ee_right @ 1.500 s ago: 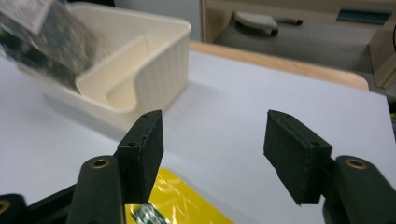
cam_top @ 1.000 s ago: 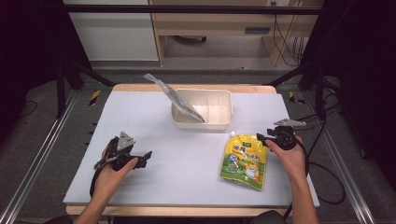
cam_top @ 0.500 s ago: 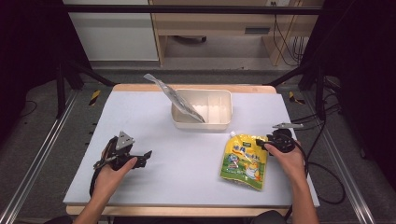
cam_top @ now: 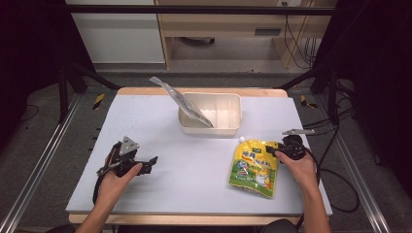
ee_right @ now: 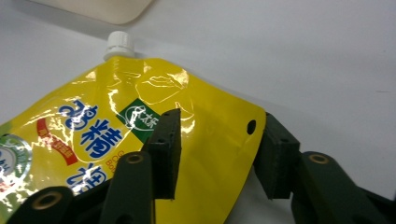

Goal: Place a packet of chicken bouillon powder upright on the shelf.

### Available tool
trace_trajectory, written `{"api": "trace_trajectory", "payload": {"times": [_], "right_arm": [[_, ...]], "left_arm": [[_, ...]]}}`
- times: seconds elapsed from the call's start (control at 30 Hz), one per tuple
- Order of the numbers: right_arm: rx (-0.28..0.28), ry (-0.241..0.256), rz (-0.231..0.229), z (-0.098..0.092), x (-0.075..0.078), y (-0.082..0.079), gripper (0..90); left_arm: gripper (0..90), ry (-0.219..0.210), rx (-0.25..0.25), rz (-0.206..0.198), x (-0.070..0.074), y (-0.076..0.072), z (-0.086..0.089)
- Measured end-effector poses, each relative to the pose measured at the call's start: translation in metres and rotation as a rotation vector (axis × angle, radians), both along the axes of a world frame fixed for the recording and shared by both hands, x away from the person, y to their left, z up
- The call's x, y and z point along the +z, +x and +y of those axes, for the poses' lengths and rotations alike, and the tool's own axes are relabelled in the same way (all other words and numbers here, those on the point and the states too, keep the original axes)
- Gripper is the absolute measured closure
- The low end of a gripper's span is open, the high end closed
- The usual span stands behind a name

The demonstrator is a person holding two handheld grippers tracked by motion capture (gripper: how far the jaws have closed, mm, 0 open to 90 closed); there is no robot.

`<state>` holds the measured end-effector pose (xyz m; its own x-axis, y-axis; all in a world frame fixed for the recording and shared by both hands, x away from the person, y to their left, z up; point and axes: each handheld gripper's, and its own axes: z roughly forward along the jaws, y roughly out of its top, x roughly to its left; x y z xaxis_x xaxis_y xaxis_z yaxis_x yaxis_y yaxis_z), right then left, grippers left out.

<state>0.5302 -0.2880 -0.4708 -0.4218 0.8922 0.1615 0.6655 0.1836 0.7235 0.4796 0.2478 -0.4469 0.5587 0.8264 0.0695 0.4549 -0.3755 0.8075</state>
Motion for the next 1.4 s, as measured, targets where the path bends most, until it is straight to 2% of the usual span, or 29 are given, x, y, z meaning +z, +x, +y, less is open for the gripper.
{"api": "trace_trajectory", "payload": {"times": [0.13,0.23,0.3,0.43,0.5,0.53,0.67,0.83,0.93,0.97,1.03,1.1,1.13,1.17,1.2,1.27,1.4], "right_arm": [[0.010,-0.012,-0.003,0.002,0.003,-0.001,73.3],[0.005,-0.020,0.012,0.002,0.004,0.000,86.4],[0.006,-0.015,0.018,0.003,0.006,0.000,90.0],[0.009,0.003,-0.005,0.003,0.015,-0.004,90.0],[0.024,0.016,-0.046,0.005,0.027,-0.008,90.0],[0.024,0.016,-0.046,0.005,0.027,-0.008,90.0],[0.050,0.028,-0.100,0.013,0.045,-0.014,90.0],[0.100,0.015,-0.165,0.027,0.064,-0.017,90.0],[0.142,0.008,-0.198,0.040,0.079,-0.019,90.0],[0.142,0.008,-0.198,0.040,0.079,-0.019,90.0],[0.179,0.009,-0.232,0.053,0.092,-0.023,90.0],[0.191,0.004,-0.244,0.058,0.096,-0.024,90.0],[0.220,-0.006,-0.259,0.068,0.104,-0.027,90.0],[0.220,-0.006,-0.259,0.068,0.104,-0.027,90.0],[0.248,-0.022,-0.280,0.078,0.114,-0.030,90.0],[0.260,-0.025,-0.286,0.083,0.118,-0.032,90.0],[0.319,-0.056,-0.320,0.101,0.136,-0.036,90.0]], "left_arm": [[8.8,0.006,-0.004,-0.003,0.000,0.000,-0.001],[8.8,0.009,-0.006,-0.005,0.000,0.000,-0.001],[8.8,0.009,-0.005,-0.006,0.001,0.000,-0.001],[8.8,0.011,-0.002,-0.006,0.001,0.000,0.000],[8.8,0.012,-0.002,-0.008,0.001,-0.001,0.000],[8.8,0.011,-0.003,-0.008,0.002,-0.001,0.000],[8.8,0.012,-0.012,-0.009,0.003,-0.001,0.000],[9.5,0.007,-0.025,0.000,0.007,-0.001,-0.001],[10.2,0.004,-0.057,0.013,0.011,-0.002,-0.006],[10.2,0.002,-0.070,0.016,0.013,-0.002,-0.007],[10.6,-0.017,-0.085,0.022,0.017,-0.002,-0.011],[10.9,-0.032,-0.107,0.027,0.024,-0.002,-0.014],[11.8,-0.041,-0.115,0.027,0.027,-0.002,-0.015],[11.8,-0.042,-0.125,0.024,0.030,-0.002,-0.016],[13.7,-0.043,-0.134,0.023,0.034,-0.002,-0.017],[14.0,-0.025,-0.157,0.021,0.041,-0.003,-0.019],[15.1,-0.028,-0.210,0.041,0.056,-0.002,-0.023]]}}
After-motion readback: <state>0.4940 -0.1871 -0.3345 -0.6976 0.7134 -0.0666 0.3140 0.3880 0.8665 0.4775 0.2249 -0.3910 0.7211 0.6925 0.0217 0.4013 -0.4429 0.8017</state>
